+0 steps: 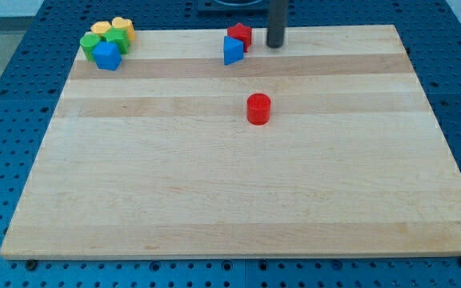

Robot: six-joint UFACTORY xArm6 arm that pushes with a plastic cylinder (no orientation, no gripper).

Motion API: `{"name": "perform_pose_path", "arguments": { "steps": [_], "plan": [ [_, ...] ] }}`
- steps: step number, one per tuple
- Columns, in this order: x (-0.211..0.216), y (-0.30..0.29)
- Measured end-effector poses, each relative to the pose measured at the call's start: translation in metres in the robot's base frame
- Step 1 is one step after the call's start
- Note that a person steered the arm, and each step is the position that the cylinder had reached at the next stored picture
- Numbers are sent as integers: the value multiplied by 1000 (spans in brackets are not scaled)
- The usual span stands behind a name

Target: Move the red star diagonally to the bottom right of the blue cube

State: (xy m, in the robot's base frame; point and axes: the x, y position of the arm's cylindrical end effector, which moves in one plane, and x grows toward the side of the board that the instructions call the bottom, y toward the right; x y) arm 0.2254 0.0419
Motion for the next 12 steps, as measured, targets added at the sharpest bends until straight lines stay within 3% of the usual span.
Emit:
{"name": "perform_pose_path", "arguments": {
  "steps": [2,6,9,12],
  "plan": [
    [-32,-75],
    [-32,-151],
    [38,-98],
    [122,-114]
  ]
}}
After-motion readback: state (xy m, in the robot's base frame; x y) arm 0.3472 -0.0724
